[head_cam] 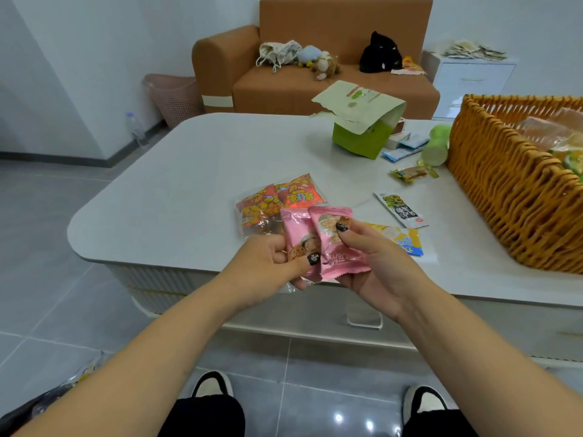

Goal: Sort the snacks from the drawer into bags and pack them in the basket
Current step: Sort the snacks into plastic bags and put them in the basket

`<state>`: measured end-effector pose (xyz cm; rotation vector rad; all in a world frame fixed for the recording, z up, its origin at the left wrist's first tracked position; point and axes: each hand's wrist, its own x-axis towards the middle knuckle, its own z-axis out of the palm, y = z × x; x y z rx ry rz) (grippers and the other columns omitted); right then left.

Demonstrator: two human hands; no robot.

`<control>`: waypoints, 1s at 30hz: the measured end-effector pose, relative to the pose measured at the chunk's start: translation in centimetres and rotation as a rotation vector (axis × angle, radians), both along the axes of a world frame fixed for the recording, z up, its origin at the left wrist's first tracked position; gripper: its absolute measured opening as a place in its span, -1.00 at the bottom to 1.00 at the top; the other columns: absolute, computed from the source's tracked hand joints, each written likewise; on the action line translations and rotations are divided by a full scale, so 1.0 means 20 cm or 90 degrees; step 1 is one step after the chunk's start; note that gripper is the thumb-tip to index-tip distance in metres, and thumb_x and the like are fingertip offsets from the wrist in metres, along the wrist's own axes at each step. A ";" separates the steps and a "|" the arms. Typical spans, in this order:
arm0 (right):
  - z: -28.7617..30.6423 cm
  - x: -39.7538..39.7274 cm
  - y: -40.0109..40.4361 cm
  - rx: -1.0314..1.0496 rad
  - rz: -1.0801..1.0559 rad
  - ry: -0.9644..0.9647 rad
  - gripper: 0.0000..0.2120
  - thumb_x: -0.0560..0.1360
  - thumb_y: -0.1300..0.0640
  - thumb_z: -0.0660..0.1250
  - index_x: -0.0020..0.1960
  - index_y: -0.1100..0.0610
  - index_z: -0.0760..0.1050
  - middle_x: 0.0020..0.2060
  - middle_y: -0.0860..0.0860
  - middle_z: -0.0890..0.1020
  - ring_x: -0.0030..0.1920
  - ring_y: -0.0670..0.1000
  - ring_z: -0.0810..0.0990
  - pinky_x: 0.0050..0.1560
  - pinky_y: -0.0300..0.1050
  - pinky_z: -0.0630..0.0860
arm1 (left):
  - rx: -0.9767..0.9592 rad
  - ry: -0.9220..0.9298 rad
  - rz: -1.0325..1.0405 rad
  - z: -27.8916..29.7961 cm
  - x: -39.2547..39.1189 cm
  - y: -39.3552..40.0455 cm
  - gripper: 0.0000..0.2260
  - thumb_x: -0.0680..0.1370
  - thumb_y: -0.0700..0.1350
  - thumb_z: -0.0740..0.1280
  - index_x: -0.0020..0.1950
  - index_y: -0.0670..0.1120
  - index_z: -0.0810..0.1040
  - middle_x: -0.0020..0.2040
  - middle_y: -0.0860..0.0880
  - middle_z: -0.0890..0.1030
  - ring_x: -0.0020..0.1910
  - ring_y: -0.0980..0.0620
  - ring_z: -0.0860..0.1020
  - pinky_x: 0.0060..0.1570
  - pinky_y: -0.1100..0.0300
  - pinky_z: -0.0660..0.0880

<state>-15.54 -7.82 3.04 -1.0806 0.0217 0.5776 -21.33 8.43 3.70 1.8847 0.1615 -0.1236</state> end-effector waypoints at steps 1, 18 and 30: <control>0.00 0.00 0.00 0.004 0.000 -0.004 -0.76 0.56 0.31 0.21 0.17 0.17 0.54 -0.14 0.13 0.61 -0.19 0.09 0.58 -0.07 0.03 0.58 | -0.004 0.011 -0.027 0.01 -0.01 0.00 -0.87 0.58 -0.10 0.35 0.04 -0.12 0.62 -0.17 -0.05 0.73 -0.32 0.11 0.66 -0.21 0.39 0.48; -0.14 -0.02 0.02 -0.231 0.125 0.156 -0.83 0.52 0.32 0.25 0.04 0.21 0.57 -0.24 0.12 0.66 -0.30 0.05 0.60 -0.25 -0.09 0.57 | 0.675 -0.204 0.108 -0.09 0.02 0.23 -0.89 0.52 -0.04 0.34 0.02 0.06 0.62 0.07 0.10 0.60 0.13 0.00 0.50 0.10 0.04 0.23; -0.12 0.01 0.38 -0.173 -0.077 0.136 -0.89 0.52 0.33 0.27 -0.01 0.19 0.53 -0.25 0.11 0.62 -0.32 0.05 0.59 -0.37 -0.11 0.58 | 0.631 -0.255 0.203 -0.09 0.06 0.19 -0.90 0.47 -0.09 0.38 -0.15 0.01 0.70 -0.14 0.06 0.70 -0.02 -0.01 0.59 0.17 0.09 0.21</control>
